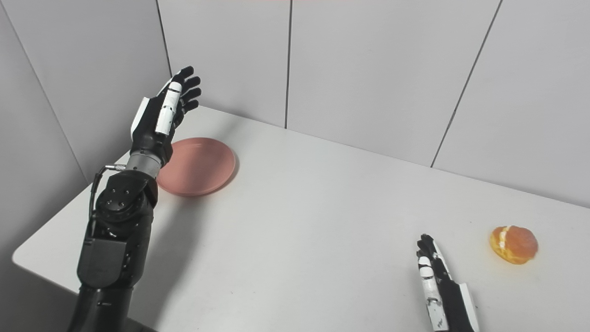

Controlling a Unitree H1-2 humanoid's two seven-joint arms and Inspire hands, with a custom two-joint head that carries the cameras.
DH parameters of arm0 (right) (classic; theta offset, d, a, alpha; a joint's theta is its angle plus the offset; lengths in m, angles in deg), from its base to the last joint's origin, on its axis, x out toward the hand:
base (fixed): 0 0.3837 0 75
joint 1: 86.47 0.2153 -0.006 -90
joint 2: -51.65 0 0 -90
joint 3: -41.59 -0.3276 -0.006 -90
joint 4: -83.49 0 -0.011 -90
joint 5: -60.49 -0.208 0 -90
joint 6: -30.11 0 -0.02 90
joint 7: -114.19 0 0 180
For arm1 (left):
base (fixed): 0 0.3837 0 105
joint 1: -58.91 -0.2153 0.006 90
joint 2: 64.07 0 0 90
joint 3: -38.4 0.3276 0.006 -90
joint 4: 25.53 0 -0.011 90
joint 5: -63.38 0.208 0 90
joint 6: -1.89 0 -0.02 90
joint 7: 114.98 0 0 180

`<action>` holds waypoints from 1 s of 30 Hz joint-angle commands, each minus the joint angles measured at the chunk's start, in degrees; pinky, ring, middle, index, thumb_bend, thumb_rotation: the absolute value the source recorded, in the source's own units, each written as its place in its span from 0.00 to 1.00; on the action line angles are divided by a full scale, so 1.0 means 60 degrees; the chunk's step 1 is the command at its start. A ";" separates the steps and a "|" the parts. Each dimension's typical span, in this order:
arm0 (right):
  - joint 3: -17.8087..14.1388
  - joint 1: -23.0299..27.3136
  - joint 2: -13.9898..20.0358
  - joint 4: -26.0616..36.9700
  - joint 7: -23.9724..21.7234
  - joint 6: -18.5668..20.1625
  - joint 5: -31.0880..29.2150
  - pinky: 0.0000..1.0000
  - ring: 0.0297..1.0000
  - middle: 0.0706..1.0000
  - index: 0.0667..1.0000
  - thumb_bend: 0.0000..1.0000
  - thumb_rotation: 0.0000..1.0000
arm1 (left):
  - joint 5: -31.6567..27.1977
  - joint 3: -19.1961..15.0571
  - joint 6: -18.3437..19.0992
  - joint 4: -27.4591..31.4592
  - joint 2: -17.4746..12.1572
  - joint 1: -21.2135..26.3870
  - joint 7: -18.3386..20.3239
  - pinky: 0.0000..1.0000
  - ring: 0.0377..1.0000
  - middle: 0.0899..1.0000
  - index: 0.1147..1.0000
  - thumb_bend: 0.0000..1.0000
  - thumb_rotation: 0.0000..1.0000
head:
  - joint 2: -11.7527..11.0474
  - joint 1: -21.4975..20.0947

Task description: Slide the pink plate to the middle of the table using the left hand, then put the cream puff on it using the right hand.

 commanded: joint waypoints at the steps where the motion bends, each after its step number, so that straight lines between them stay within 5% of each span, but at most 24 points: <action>1: -0.0053 0.0198 -0.0019 0.0394 0.0009 -0.0146 -0.0138 0.97 0.95 0.94 0.94 0.06 1.00 | -0.0213 -0.0218 -0.0085 -0.0058 -0.0373 0.0469 -0.0124 0.90 0.90 0.89 0.85 0.38 1.00 | -0.0001 -0.0020; 30: -0.0021 0.0227 0.0049 0.0380 0.0074 -0.0216 0.0072 0.91 0.93 0.92 0.91 0.06 1.00 | -0.1565 -0.1268 -0.0878 -0.1758 -0.1313 0.0004 0.0092 0.93 0.93 0.92 0.89 0.37 1.00 | -0.0003 -0.0017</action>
